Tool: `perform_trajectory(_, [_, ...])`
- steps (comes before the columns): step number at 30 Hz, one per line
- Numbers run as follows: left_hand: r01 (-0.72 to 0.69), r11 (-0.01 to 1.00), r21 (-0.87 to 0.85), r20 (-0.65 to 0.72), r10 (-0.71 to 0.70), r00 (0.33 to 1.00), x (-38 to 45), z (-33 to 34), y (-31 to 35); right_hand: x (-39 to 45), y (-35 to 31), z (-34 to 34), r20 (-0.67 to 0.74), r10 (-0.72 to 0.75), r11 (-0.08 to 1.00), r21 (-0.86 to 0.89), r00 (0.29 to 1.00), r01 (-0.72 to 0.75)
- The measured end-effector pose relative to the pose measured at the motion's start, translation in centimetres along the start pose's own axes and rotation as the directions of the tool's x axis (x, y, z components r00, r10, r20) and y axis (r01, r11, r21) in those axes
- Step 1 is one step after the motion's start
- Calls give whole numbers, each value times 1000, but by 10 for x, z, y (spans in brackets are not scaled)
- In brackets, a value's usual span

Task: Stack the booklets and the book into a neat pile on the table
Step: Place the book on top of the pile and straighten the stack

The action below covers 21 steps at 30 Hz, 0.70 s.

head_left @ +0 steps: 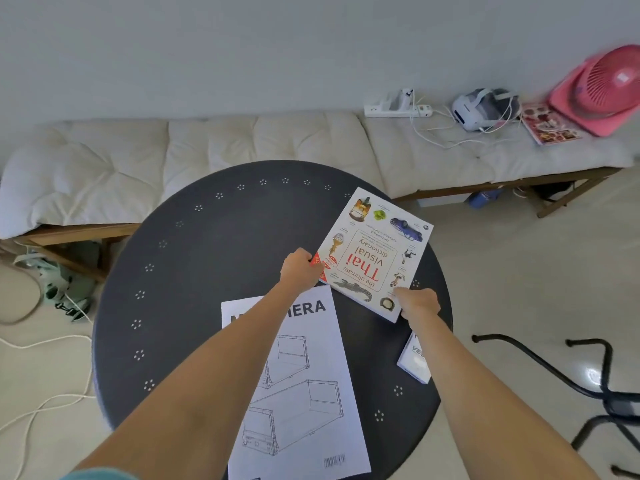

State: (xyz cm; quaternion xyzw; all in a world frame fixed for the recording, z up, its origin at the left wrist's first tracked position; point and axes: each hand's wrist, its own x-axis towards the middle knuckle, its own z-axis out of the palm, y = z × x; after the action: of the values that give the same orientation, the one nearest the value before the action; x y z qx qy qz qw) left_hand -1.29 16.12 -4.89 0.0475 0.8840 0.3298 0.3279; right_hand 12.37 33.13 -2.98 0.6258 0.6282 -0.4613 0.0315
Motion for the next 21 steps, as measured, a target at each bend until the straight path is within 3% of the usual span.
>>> perform_trajectory(5, [133, 987, -89, 55, -128, 990, 14, 0, 9, 12, -7, -2, 79, 109, 985, 127, 991, -119])
perform_trajectory(10, [276, 920, -280, 116, -253, 961, 14, -8, 23, 12, -13, -16, 171, 106, 952, 269, 980, -149])
perform_trajectory(12, [348, 815, -463, 175, -301, 937, 12, -12, 29, 10, -18, -22, 177, 91, 932, 331, 980, -146])
perform_trajectory(14, [401, 623, -672, 261, -307, 915, 8, -16, 34, 4, -25, -25, 202, 62, 907, 398, 978, -139])
perform_trajectory(17, [346, 382, -857, 245, -290, 925, 1, -22, 39, -10, -37, -24, 269, 10, 862, 486, 963, -145])
perform_trajectory(19, [289, 303, -908, 201, -291, 935, -7, -27, 40, -25, -43, -19, 327, -24, 835, 526, 945, -161])
perform_trajectory(21, [265, 288, -920, 185, -279, 942, -18, -30, 39, -41, -46, -10, 380, -55, 813, 554, 923, -180])
